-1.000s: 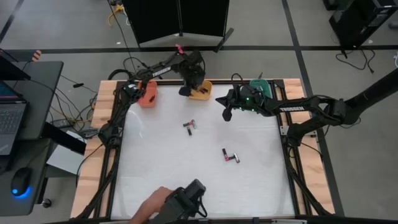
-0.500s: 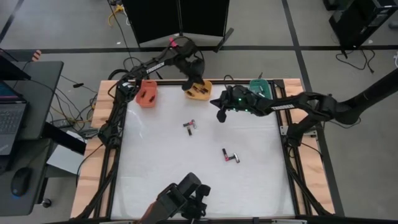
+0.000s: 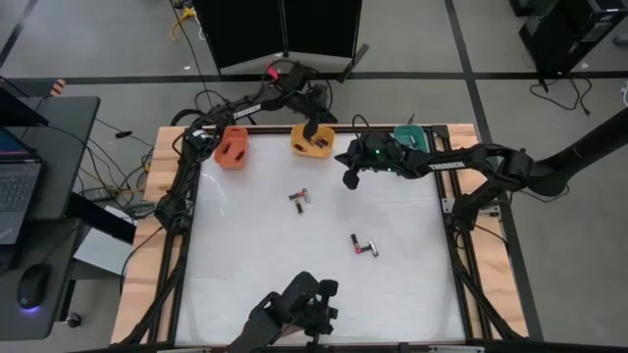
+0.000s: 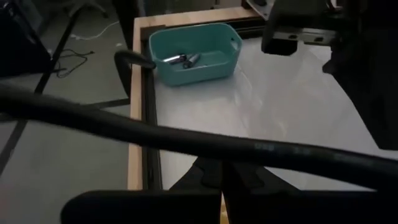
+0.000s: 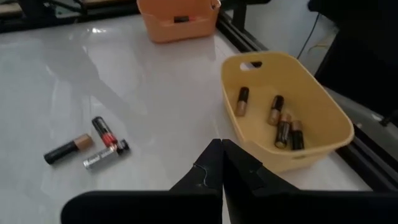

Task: Sort batteries
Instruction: Adjust the yellow bin

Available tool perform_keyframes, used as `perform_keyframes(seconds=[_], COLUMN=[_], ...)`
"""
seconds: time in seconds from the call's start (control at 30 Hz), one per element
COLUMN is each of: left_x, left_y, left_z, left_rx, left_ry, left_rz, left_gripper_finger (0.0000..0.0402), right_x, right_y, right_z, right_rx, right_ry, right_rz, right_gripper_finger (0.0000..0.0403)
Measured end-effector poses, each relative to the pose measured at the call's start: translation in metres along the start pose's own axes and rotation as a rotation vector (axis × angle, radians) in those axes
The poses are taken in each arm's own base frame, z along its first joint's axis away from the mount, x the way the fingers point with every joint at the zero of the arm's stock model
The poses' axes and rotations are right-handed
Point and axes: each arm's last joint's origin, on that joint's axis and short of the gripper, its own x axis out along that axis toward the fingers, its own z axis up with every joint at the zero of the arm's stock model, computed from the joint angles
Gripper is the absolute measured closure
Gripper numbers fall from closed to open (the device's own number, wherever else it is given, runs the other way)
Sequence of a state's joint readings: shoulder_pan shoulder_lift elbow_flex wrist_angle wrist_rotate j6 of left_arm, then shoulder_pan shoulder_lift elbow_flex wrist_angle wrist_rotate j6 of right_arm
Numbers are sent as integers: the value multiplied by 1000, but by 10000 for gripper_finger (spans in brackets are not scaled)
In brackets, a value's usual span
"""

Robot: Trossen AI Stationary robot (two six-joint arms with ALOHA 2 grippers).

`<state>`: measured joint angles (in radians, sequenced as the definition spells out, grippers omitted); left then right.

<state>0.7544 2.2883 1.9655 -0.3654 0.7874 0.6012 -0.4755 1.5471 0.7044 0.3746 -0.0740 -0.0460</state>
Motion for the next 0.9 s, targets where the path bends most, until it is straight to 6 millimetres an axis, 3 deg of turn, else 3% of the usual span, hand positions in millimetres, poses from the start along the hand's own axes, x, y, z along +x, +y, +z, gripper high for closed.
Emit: perform_keyframes(seconds=[0.2, 0.4, 0.67, 0.9], left_x=[5, -12, -61, -92], left_y=[-5, -27, -94, -160], left_z=[-13, -12, -21, -47], left_rx=[-34, -9, -10, -72], left_ry=[-31, -196, -287, -295], left_rz=[55, 218, 330, 327], left_gripper_finger=[399, 399, 398, 397], right_x=[-1, -1, 1, 3], right_y=[-6, -5, -1, 6], right_z=[-4, -4, 0, 13], right_rx=[-5, -16, 5, 11], right_ry=[41, 41, -12, -68], right_rz=[-15, -2, 66, 93], right_gripper_finger=[394, 394, 394, 394])
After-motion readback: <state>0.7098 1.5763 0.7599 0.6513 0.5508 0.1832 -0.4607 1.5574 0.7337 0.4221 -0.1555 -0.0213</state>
